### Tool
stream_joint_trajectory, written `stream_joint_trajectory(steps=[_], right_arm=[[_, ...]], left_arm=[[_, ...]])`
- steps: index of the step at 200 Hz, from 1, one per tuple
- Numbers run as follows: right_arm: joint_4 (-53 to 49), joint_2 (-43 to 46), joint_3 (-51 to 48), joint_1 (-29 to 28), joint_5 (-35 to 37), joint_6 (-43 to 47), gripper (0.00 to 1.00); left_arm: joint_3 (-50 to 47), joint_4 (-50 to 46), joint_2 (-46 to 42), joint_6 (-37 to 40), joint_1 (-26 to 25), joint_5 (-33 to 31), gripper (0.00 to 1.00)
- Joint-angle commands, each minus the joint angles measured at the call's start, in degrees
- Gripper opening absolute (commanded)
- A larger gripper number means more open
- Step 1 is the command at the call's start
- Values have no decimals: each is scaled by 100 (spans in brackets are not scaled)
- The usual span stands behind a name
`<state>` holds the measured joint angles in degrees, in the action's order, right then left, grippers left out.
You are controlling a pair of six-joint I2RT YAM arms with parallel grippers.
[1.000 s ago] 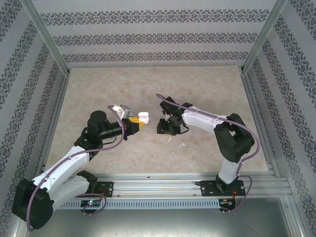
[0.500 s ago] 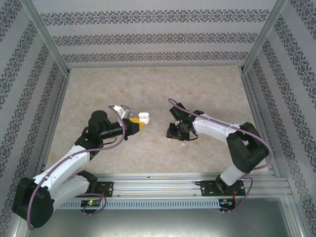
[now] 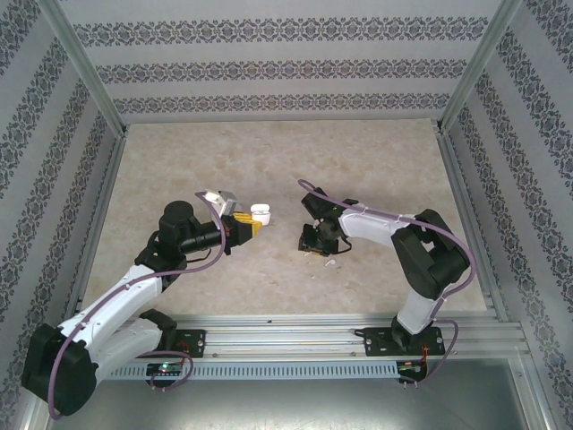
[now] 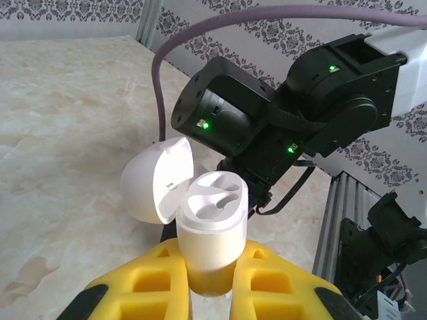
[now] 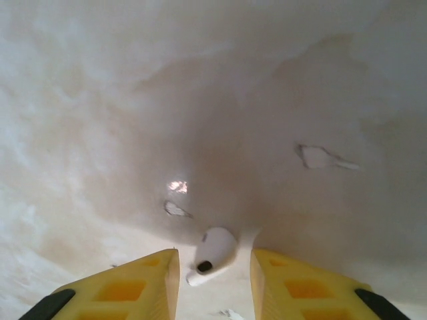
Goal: Insert the wireless bluetooth earbuds into the charging case
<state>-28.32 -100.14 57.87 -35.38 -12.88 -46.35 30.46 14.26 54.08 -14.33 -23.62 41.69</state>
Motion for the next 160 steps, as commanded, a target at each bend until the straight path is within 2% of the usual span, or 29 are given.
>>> stream_joint_trajectory(steps=[1,48,160], right_arm=[[-97,-157,221,9,92,171,31],[-412,-359,512,-38,213,506,24],[-1078,-628,996,-329,616,934,20]], left_arm=[[-49,6,-65,83,-23,-6,0],[-17,4,5,88,-18,5,0],[-47,-51,-30,105,-18,-22,0]])
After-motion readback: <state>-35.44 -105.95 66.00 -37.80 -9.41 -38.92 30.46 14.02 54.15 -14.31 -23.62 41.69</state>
